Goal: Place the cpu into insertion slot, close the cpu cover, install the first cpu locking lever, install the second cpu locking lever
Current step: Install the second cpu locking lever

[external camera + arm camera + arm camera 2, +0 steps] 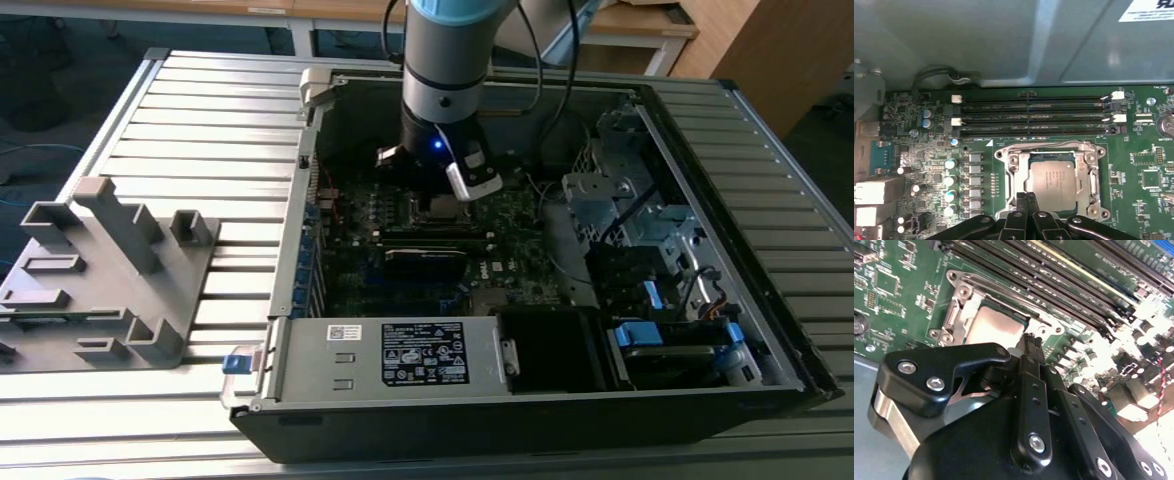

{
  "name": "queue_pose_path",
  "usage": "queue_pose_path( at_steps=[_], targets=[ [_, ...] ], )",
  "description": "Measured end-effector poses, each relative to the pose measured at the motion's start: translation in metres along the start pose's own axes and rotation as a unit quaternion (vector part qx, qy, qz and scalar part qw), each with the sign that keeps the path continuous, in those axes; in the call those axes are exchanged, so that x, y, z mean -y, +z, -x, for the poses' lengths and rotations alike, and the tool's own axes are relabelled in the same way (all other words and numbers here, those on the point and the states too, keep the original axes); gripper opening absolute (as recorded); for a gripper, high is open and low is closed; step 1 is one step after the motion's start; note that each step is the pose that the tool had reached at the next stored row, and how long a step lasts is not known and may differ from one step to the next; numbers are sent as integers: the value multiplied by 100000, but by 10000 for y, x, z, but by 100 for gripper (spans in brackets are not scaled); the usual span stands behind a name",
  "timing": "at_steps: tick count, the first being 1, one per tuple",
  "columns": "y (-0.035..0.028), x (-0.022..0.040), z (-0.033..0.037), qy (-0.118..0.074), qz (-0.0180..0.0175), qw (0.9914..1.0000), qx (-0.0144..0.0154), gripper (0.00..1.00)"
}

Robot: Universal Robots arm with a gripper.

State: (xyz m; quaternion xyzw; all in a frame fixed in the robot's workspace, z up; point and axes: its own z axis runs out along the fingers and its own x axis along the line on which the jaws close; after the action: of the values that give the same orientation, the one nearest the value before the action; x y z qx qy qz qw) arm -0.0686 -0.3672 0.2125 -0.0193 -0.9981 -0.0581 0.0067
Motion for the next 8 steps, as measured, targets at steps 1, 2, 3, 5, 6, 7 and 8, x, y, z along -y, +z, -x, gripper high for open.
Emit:
queue_pose_path(
  at_steps=[1, 2, 3, 5, 6, 7, 8],
  targets=[
    [0, -6, 15, 3, -82, 100000, -6, 10],
    [1, -11, 30, 5, -150, 100000, -11, 10],
    [1, -16, 46, 6, -204, 100000, -19, 10],
    [2, -27, 78, 11, -271, 100000, -41, 10],
    [3, -32, 96, 19, -295, 100000, -60, 10],
    [3, -36, 112, 21, -319, 99999, -74, 10],
    [3, -41, 127, 19, -344, 99999, -90, 10]
  ],
)
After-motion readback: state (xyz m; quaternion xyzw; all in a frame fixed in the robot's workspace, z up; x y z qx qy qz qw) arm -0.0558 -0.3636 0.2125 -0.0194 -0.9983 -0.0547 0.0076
